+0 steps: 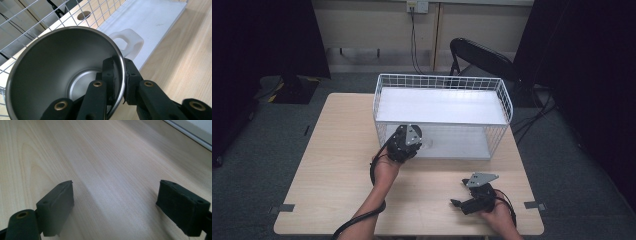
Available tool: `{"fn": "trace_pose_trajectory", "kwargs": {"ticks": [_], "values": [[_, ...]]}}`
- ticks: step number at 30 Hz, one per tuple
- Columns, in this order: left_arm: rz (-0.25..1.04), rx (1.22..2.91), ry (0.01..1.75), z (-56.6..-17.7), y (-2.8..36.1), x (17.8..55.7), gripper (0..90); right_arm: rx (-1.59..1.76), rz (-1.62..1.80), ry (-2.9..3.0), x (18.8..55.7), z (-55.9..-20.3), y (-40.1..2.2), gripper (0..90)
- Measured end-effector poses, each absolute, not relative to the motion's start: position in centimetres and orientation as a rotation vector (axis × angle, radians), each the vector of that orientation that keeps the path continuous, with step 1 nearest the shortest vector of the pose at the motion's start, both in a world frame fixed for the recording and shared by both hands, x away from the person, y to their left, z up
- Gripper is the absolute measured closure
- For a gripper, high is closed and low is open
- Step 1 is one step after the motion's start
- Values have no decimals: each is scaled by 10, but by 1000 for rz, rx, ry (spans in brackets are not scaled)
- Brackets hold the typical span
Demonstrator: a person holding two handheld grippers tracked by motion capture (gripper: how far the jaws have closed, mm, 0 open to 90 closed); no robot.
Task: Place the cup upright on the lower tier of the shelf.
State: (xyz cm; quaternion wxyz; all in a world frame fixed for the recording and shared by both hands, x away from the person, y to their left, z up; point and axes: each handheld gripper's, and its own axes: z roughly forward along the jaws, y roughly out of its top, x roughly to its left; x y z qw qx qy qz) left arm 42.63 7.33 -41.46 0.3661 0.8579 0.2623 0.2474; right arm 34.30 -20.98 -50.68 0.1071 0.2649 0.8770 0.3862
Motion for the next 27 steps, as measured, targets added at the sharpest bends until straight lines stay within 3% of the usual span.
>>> {"fn": "trace_pose_trajectory", "kwargs": {"ticks": [27], "values": [[654,2211,690,-421,67,432,823,783,1136,2583,343,-507,-210,130]]}}
